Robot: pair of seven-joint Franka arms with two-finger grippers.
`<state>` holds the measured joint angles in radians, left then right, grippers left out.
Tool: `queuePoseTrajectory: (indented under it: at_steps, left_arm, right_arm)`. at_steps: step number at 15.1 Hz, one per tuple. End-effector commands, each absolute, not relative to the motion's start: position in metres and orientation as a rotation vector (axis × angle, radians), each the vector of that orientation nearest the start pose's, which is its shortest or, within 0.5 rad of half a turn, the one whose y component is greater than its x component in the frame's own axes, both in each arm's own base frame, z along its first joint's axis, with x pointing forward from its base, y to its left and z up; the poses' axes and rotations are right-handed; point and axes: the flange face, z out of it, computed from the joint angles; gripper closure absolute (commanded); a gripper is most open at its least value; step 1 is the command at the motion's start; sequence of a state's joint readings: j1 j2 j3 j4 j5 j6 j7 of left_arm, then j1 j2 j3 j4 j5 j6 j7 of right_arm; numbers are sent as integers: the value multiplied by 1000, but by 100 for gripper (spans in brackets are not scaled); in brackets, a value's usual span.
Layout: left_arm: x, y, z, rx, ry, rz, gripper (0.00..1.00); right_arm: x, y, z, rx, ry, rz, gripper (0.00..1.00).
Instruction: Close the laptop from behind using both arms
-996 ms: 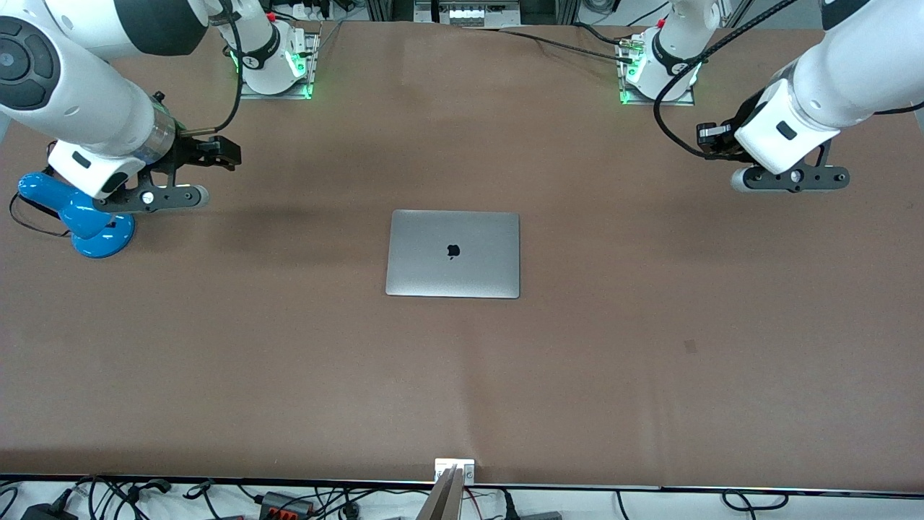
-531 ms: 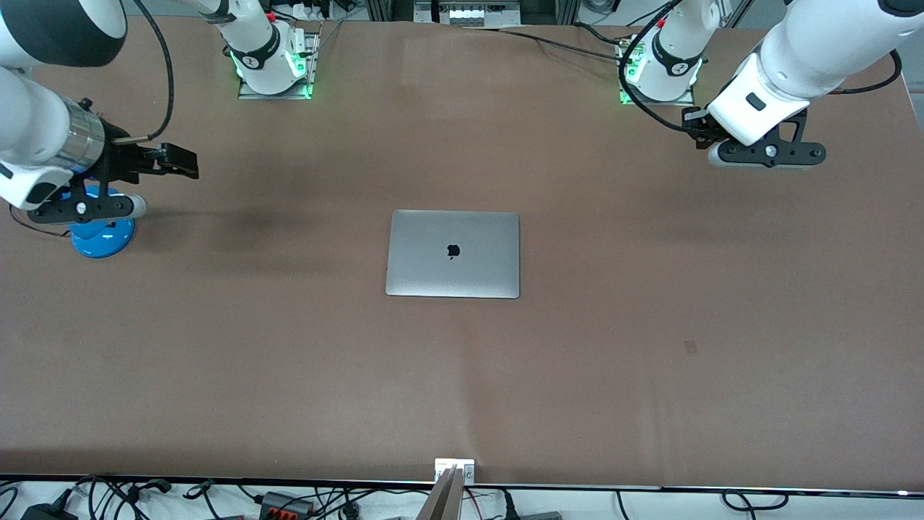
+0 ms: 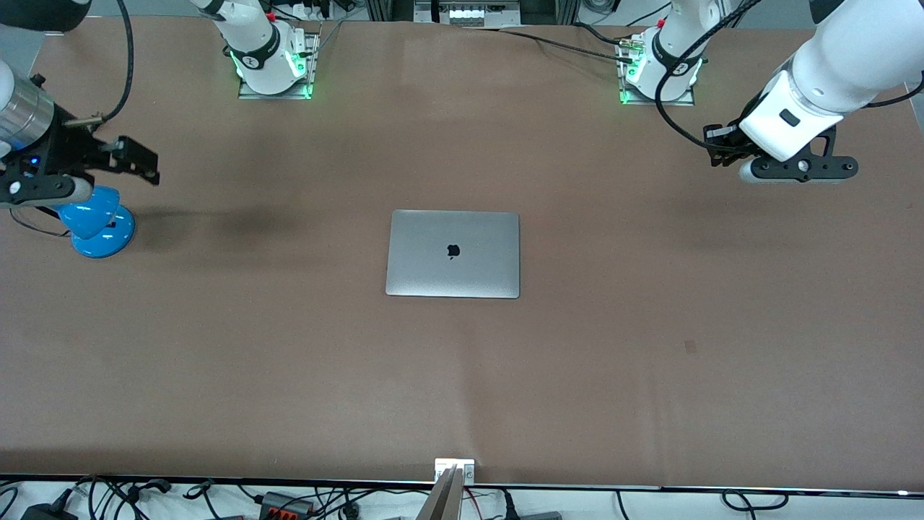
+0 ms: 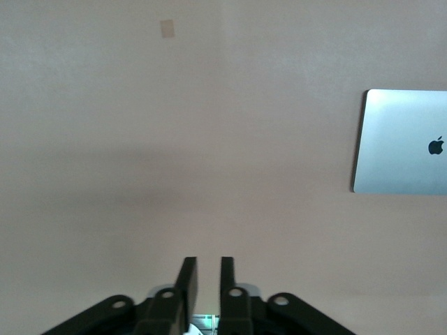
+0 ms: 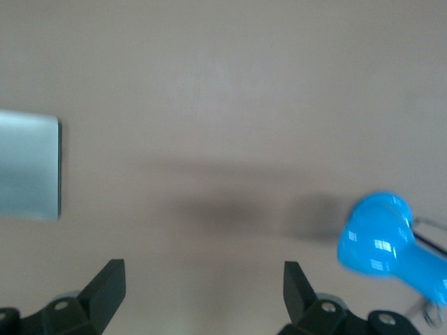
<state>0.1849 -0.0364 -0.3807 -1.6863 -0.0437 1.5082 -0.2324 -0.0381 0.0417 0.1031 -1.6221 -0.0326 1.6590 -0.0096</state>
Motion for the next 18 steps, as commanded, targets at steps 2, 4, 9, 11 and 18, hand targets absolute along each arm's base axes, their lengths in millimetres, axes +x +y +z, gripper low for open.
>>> queuePoseTrajectory:
  at_steps: [2,4,9,11,18]
  left_arm:
    - [514,-113,584,-3124,-199,224,0]
    - [510,-129,585,-3123,-163,222,0]
    - [517,-132,586,-3167,-122,169,0]
    - [528,-123,583,-3211,14,101,0]
    - [538,-35,563,-3226,-54,157,0]
  right_arm:
    - [567,-2,593,-3123,-11,-105,0]
    - [536,-6,610,-3121,27,42,0]
    - [532,-1,605,-3124,106,104,0]
    - [545,-4,605,-3119,94,77,0]
    - [544,-9,607,-3117,137,87,0]
